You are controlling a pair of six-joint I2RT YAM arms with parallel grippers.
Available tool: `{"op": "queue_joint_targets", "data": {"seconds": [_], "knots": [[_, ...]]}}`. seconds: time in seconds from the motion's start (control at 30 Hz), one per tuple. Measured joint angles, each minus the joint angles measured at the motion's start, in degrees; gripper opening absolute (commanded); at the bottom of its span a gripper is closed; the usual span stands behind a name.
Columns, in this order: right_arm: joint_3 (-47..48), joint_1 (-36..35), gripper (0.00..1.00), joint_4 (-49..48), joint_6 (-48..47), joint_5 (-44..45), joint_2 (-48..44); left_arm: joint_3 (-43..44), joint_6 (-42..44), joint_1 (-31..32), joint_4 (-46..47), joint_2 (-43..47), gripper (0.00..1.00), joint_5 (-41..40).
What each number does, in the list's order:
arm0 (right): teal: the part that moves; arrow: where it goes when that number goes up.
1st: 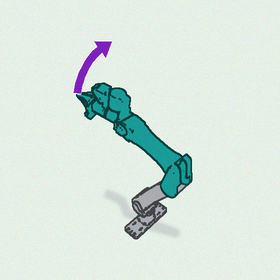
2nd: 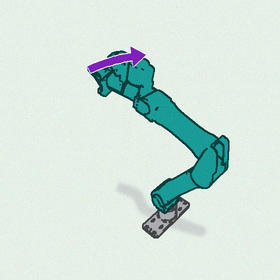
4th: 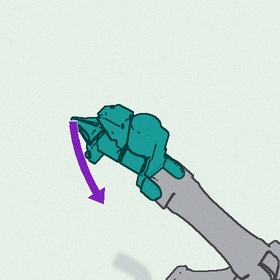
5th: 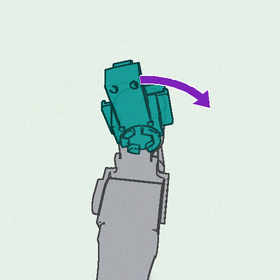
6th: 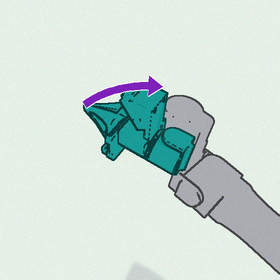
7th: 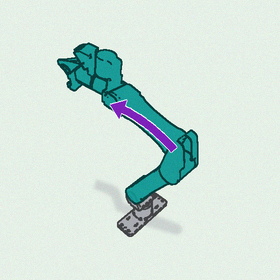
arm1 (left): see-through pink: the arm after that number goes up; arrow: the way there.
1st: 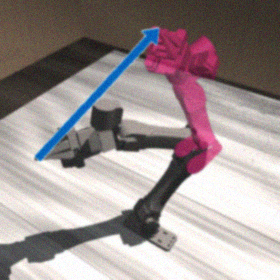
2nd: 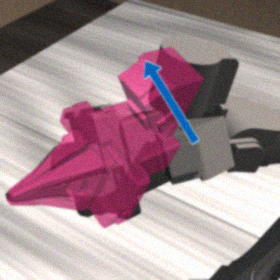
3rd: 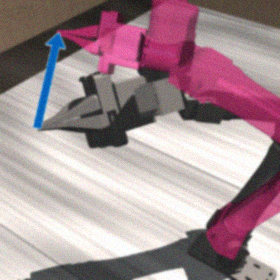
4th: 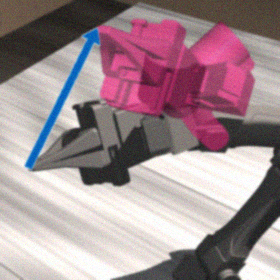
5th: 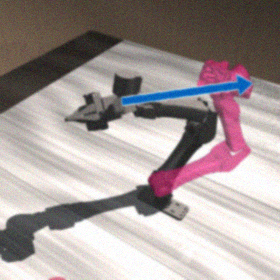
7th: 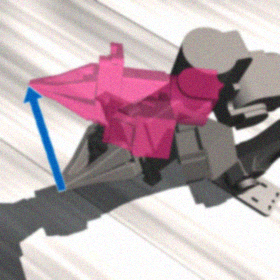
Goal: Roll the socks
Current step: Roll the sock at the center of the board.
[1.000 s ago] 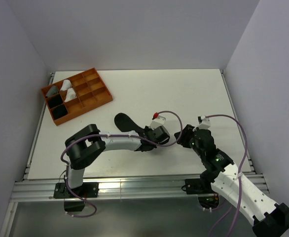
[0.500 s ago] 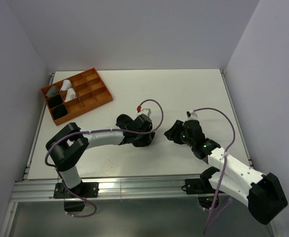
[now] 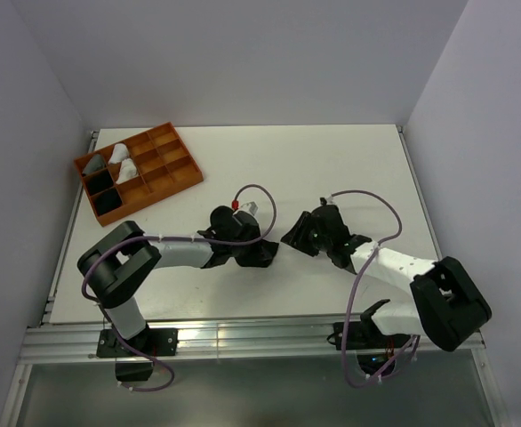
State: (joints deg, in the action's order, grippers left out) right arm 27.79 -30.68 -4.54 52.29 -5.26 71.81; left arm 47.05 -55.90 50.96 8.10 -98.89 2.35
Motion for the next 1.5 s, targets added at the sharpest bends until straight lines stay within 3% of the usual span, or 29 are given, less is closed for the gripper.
{"op": "queue_joint_targets", "data": {"seconds": [0.37,0.7,0.87,0.93,1.0,1.03,1.13,1.17,1.27,1.5], "knots": [[2.89,-2.93,0.53,-3.04,2.10,-2.01,10.73,-2.16,-2.25,0.00,4.92,0.70,0.00,1.88],[4.72,-3.32,0.51,-3.50,2.32,-1.73,13.33,-2.16,-2.05,0.00,5.16,0.70,0.00,1.97],[6.29,-3.32,0.42,-2.82,2.14,-1.31,15.15,-2.16,-1.88,0.00,5.64,0.70,0.00,2.34],[6.91,-3.32,0.31,-2.10,1.99,-1.16,15.82,-2.16,-1.77,0.00,5.75,0.70,0.01,2.36],[7.34,-3.32,0.21,-1.22,1.77,-0.94,16.22,-2.16,-1.55,0.00,5.75,0.70,0.05,2.34],[7.63,-3.32,0.12,-0.50,1.68,-0.79,16.37,-2.14,-1.16,0.02,5.68,0.70,0.07,2.29],[8.61,-3.32,0.00,1.66,1.27,-0.50,16.50,-1.66,0.59,0.39,4.48,0.70,0.26,1.20],[9.14,-3.32,0.00,2.64,1.09,-0.37,16.52,-1.29,1.07,0.63,3.89,0.70,0.34,0.79],[10.78,-3.37,0.00,5.18,0.68,0.09,16.59,0.48,3.50,2.25,1.70,0.70,0.44,-1.92],[13.44,-3.37,0.00,10.16,0.28,0.28,17.57,2.80,11.39,8.57,-1.36,1.90,0.50,-11.47]]}}
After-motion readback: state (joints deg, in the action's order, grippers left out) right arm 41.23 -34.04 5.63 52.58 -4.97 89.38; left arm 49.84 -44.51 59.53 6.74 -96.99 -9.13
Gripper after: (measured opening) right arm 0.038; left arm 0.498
